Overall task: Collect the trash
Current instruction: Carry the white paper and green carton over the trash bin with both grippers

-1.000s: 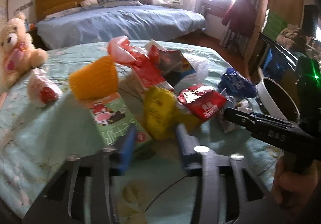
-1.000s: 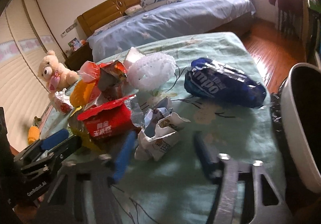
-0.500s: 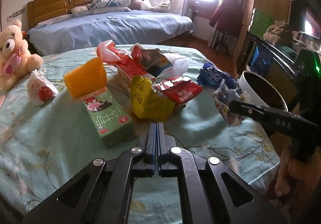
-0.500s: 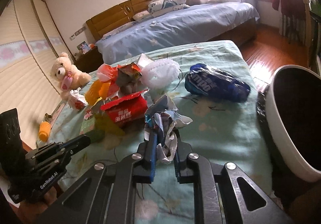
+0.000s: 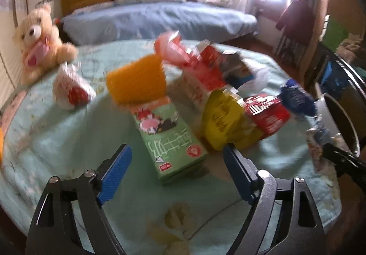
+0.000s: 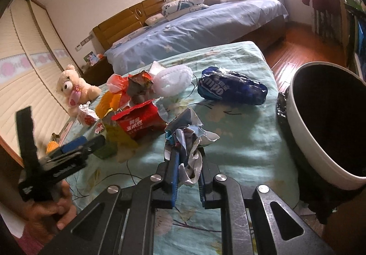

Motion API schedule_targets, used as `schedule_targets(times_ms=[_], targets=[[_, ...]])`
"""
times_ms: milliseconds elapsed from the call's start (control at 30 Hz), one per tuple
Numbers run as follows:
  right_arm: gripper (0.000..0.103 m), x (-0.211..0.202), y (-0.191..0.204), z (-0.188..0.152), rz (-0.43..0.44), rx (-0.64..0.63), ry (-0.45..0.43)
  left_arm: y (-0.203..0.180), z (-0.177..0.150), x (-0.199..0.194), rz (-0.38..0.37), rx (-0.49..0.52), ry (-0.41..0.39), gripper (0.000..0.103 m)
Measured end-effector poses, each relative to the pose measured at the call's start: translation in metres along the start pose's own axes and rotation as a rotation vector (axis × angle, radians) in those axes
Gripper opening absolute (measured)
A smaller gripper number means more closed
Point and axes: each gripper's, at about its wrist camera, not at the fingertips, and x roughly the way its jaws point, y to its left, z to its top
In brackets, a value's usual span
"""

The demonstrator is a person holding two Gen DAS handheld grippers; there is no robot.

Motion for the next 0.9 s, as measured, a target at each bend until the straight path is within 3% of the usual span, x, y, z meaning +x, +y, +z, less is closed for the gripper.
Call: schedule_targets(times_ms=[67, 100, 133, 167, 467, 667, 900], targets=[[0.014, 0.003, 0.002, 0.001, 0.001, -0.004, 0.006, 0.001, -0.001, 0.009, 0.010, -0.008, 0.023, 0.085], [0.014, 0.005, 0.004, 0.001, 0.001, -0.007, 0.008, 0.002, -0.001, 0.009, 0.003, -0.015, 0.024, 0.077], [0.014, 0.006, 0.005, 0.002, -0.001, -0.012, 0.008, 0.005, -0.001, 0.008, -0.010, -0.018, 0.012, 0.059], [0.014, 0.006, 0.006, 0.001, -0.001, -0.015, 0.008, 0.007, -0.001, 0.009, -0.012, -0.007, 0.017, 0.056], [0.014, 0.001, 0.006, -0.003, 0.014, -0.023, 0.009, 0.026, -0.022, -0.030, -0.043, -0.008, -0.040, 0.054], [0.014, -0.015, 0.003, -0.006, 0.011, -0.019, -0.011, 0.002, -0.025, -0.068, -0.099, 0.046, -0.095, 0.054], [0.014, -0.039, -0.008, -0.007, -0.010, -0.005, -0.047, -0.055, -0.023, -0.082, -0.208, 0.159, -0.106, 0.054]])
